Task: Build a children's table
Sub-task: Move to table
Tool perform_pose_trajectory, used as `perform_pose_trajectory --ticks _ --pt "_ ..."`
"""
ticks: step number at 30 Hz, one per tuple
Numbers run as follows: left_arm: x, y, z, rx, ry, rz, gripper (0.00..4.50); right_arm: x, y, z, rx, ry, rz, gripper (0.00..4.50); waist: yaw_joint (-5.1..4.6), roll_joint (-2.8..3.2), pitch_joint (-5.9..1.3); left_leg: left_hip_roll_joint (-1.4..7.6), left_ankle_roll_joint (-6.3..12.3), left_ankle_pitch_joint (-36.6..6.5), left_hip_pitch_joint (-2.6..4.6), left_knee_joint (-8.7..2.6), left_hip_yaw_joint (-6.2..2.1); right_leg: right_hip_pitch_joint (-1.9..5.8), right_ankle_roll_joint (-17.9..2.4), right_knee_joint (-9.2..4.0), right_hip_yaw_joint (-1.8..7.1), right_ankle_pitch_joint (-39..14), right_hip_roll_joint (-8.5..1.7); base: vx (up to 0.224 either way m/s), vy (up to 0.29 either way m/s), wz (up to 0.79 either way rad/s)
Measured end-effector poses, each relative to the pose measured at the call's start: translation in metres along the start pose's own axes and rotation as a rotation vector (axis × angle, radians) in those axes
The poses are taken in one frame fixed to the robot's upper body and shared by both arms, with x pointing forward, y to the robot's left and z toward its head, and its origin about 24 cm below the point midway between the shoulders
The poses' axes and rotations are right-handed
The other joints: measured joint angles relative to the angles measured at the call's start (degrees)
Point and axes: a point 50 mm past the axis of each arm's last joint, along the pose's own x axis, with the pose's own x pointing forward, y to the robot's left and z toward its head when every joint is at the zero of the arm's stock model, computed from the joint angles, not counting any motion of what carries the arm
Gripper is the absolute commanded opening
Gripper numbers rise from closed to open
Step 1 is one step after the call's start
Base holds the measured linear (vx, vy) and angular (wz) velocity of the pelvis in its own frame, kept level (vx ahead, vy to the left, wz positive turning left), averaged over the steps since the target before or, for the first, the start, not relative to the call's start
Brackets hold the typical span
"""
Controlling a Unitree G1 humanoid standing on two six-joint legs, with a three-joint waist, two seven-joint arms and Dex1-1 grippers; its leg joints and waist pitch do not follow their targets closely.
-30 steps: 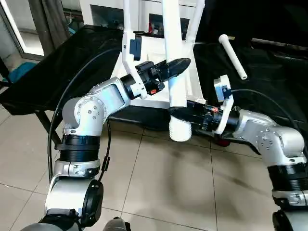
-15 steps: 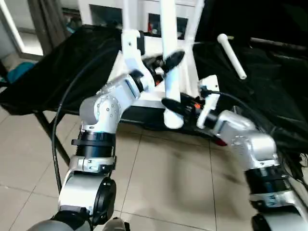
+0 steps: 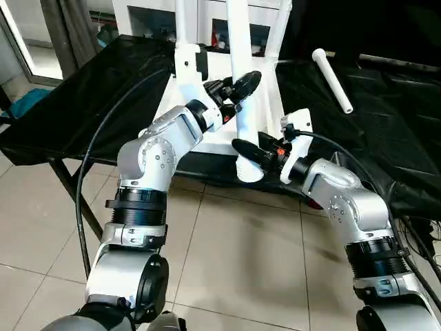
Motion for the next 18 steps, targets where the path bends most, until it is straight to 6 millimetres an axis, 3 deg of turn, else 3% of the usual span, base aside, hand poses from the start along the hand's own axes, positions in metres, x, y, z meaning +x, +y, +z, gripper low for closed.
perform_pose_trajectory --ticks 4,5,6,16,18 --pt "0.0 0.0 0.002 0.004 -0.009 -0.004 1.9 0.0 0.0 0.002 -0.029 -0.016 -0.004 1.89 -0.02 0.0 0.0 0.0 0.0 0.0 0.0 0.0 0.0 0.0 0.0 0.0 0.0 0.0 0.0 0.0 0.0 0.0" --pt "0.0 0.0 0.002 0.004 -0.01 -0.006 1.88 0.0 0.0 0.002 -0.027 -0.018 0.0 2.45 -0.02 0.0 0.0 0.0 0.0 0.0 0.0 0.0 0.0 0.0 0.0 0.0 0.0 0.0 0.0 0.0 0.0 0.0" --pt "0.0 0.0 0.002 0.005 -0.01 -0.007 1.88 -0.001 0.0 0.002 -0.026 -0.02 0.003 2.59 -0.02 0.0 0.0 0.0 0.0 0.0 0.0 0.0 0.0 0.0 0.0 0.0 0.0 0.0 0.0 0.0 0.0 0.0" --pt "-0.004 0.0 0.002 -0.02 0.024 -0.079 1.84 -0.014 -0.006 0.015 0.05 -0.037 0.115 3.45 0.01 0.0 0.0 0.0 0.0 0.0 0.0 0.0 0.0 0.0 0.0 0.01 0.0 0.0 0.0 0.0 0.0 0.0" --pt "-0.005 0.0 0.002 -0.025 0.041 -0.095 1.84 -0.017 -0.007 0.022 0.051 -0.028 0.141 3.45 0.04 0.0 0.0 0.0 0.0 0.0 0.0 0.01 0.0 0.0 0.0 0.01 -0.01 0.0 0.0 0.0 0.0 0.0"
